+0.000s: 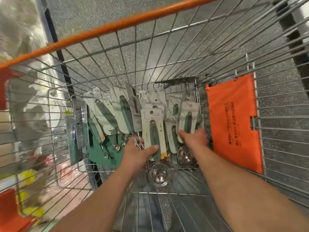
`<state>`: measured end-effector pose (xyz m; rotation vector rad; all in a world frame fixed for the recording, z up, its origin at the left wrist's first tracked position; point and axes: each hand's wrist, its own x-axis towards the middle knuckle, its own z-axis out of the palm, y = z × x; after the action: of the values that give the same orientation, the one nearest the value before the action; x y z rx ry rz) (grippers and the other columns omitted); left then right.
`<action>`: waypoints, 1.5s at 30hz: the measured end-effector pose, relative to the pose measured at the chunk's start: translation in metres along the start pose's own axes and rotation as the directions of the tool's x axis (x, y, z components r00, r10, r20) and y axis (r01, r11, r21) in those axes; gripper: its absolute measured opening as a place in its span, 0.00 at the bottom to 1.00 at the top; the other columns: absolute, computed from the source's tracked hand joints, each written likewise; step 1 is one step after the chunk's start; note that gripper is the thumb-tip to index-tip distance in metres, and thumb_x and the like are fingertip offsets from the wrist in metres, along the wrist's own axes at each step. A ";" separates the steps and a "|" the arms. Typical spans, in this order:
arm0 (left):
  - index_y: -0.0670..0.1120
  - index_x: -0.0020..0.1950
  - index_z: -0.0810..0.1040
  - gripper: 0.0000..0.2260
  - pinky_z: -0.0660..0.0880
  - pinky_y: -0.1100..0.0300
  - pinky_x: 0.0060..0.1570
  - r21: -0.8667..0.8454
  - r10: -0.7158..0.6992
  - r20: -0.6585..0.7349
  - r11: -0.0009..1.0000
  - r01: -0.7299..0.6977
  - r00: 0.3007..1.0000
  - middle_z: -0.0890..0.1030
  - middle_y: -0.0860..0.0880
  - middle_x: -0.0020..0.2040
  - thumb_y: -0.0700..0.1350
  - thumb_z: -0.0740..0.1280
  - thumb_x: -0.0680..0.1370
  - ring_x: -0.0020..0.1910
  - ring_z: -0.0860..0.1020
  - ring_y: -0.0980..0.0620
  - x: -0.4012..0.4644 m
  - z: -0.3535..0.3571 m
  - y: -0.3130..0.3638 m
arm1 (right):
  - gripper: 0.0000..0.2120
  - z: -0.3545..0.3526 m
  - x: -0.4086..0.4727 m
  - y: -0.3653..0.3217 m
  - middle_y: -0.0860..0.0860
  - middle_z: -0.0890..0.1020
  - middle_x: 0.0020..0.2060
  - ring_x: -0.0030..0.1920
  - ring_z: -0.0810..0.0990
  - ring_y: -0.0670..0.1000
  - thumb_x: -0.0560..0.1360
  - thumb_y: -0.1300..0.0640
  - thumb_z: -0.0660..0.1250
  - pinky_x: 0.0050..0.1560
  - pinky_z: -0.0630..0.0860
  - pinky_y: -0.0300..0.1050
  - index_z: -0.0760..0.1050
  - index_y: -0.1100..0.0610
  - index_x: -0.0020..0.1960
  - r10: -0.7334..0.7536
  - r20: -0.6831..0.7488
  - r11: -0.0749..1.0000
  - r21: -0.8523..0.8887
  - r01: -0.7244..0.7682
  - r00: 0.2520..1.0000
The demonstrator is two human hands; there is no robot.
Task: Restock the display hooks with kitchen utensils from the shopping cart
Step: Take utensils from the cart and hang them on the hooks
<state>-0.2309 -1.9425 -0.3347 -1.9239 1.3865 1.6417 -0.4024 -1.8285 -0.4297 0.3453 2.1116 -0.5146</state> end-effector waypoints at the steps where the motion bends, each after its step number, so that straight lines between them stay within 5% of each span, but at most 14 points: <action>1: 0.47 0.60 0.74 0.24 0.74 0.54 0.58 0.002 -0.006 0.006 1.000 0.006 1.000 0.80 0.51 0.55 0.47 0.82 0.71 0.52 0.79 0.53 -0.002 -0.001 0.001 | 0.38 -0.003 -0.003 0.000 0.57 0.78 0.66 0.63 0.79 0.63 0.68 0.43 0.81 0.62 0.78 0.55 0.70 0.60 0.70 0.007 0.012 1.000 -0.010 -0.007 1.000; 8: 0.49 0.55 0.73 0.22 0.72 0.52 0.55 -0.007 0.009 -0.015 1.000 -0.009 1.000 0.79 0.47 0.57 0.48 0.82 0.70 0.56 0.78 0.46 -0.026 -0.003 0.013 | 0.26 -0.025 -0.028 -0.009 0.52 0.80 0.61 0.60 0.79 0.58 0.76 0.49 0.75 0.58 0.74 0.48 0.72 0.58 0.69 -0.066 0.106 0.995 0.084 0.057 0.992; 10: 0.50 0.53 0.73 0.21 0.74 0.50 0.57 -0.025 0.018 -0.035 1.000 -0.019 0.999 0.79 0.47 0.56 0.49 0.82 0.70 0.55 0.78 0.46 -0.040 -0.006 0.018 | 0.33 -0.038 -0.048 -0.019 0.53 0.79 0.66 0.62 0.78 0.56 0.74 0.42 0.75 0.64 0.74 0.50 0.70 0.57 0.72 -0.142 0.165 0.984 0.134 0.120 0.976; 13: 0.51 0.54 0.73 0.22 0.76 0.46 0.61 -0.067 0.037 -0.061 0.997 -0.041 0.997 0.78 0.48 0.57 0.50 0.82 0.70 0.54 0.78 0.48 -0.067 -0.012 0.028 | 0.56 -0.050 -0.045 -0.018 0.50 0.78 0.69 0.69 0.77 0.56 0.56 0.20 0.74 0.70 0.74 0.59 0.69 0.51 0.75 -0.282 0.217 0.955 0.162 0.250 0.935; 19: 0.50 0.57 0.72 0.23 0.71 0.54 0.56 -0.226 0.052 -0.205 0.969 -0.099 0.977 0.77 0.48 0.59 0.51 0.82 0.71 0.57 0.76 0.47 -0.137 -0.027 0.044 | 0.25 -0.098 -0.163 -0.073 0.45 0.77 0.66 0.63 0.78 0.46 0.78 0.44 0.72 0.62 0.75 0.45 0.72 0.49 0.72 -0.480 0.381 0.876 0.170 0.451 0.790; 21: 0.49 0.59 0.72 0.24 0.70 0.55 0.54 -0.268 0.062 -0.235 0.955 -0.126 0.970 0.76 0.52 0.56 0.51 0.82 0.71 0.56 0.75 0.49 -0.159 -0.035 0.045 | 0.13 -0.101 -0.188 -0.082 0.47 0.83 0.61 0.55 0.83 0.44 0.80 0.50 0.71 0.52 0.78 0.40 0.76 0.46 0.63 -0.525 0.448 0.850 0.227 0.476 0.723; 25: 0.50 0.64 0.73 0.27 0.71 0.56 0.56 -0.379 0.068 -0.372 0.899 -0.219 0.926 0.78 0.54 0.59 0.52 0.82 0.71 0.56 0.77 0.53 -0.205 -0.066 0.033 | 0.16 -0.093 -0.248 -0.106 0.47 0.86 0.52 0.46 0.86 0.45 0.80 0.51 0.72 0.41 0.81 0.38 0.77 0.51 0.66 -0.585 0.539 0.799 0.257 0.543 0.606; 28: 0.53 0.56 0.74 0.22 0.75 0.59 0.51 -0.473 0.051 -0.473 0.828 -0.302 0.880 0.82 0.56 0.55 0.48 0.83 0.70 0.48 0.79 0.61 -0.233 -0.091 0.013 | 0.16 -0.079 -0.297 -0.115 0.49 0.88 0.52 0.47 0.88 0.49 0.80 0.52 0.71 0.43 0.84 0.43 0.77 0.52 0.67 -0.611 0.617 0.761 0.285 0.583 0.496; 32: 0.50 0.66 0.78 0.42 0.80 0.45 0.62 -0.507 -0.015 -0.651 0.752 -0.421 0.759 0.85 0.52 0.59 0.61 0.83 0.55 0.57 0.84 0.50 -0.269 -0.127 -0.023 | 0.10 -0.049 -0.370 -0.112 0.52 0.88 0.52 0.51 0.88 0.54 0.82 0.55 0.68 0.50 0.85 0.53 0.78 0.52 0.63 -0.622 0.709 0.702 0.316 0.639 0.333; 36: 0.53 0.54 0.82 0.21 0.82 0.54 0.55 -0.502 -0.045 -0.737 0.705 -0.501 0.674 0.87 0.56 0.49 0.50 0.85 0.65 0.48 0.85 0.58 -0.329 -0.156 -0.073 | 0.08 -0.016 -0.446 -0.085 0.52 0.88 0.51 0.50 0.88 0.54 0.82 0.56 0.68 0.51 0.84 0.53 0.79 0.53 0.61 -0.623 0.760 0.640 0.357 0.680 0.188; 39: 0.48 0.57 0.79 0.24 0.81 0.55 0.53 -0.551 -0.122 -0.772 0.619 -0.560 0.624 0.84 0.50 0.53 0.49 0.84 0.67 0.51 0.83 0.52 -0.370 -0.173 -0.128 | 0.07 0.008 -0.505 -0.049 0.51 0.88 0.50 0.48 0.88 0.51 0.83 0.58 0.66 0.45 0.84 0.47 0.79 0.52 0.59 -0.569 0.820 0.601 0.363 0.712 0.062; 42: 0.44 0.56 0.77 0.26 0.80 0.57 0.51 -0.579 -0.232 -0.799 0.546 -0.606 0.555 0.83 0.45 0.53 0.49 0.85 0.65 0.53 0.83 0.45 -0.402 -0.178 -0.179 | 0.12 0.028 -0.550 -0.013 0.55 0.87 0.54 0.52 0.87 0.56 0.83 0.59 0.66 0.49 0.84 0.53 0.78 0.56 0.65 -0.509 0.860 0.555 0.360 0.750 -0.036; 45: 0.49 0.55 0.79 0.24 0.81 0.54 0.55 -0.567 -0.308 -0.822 0.512 -0.645 0.479 0.86 0.51 0.49 0.50 0.85 0.65 0.50 0.85 0.53 -0.432 -0.169 -0.229 | 0.13 0.044 -0.590 0.025 0.56 0.87 0.54 0.53 0.87 0.58 0.83 0.60 0.65 0.47 0.85 0.53 0.76 0.57 0.68 -0.428 0.894 0.520 0.361 0.774 -0.130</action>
<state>0.0916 -1.7348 0.0119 -3.8011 1.0596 1.5950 -0.0356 -1.8579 0.0344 -1.1038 0.8386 -0.6692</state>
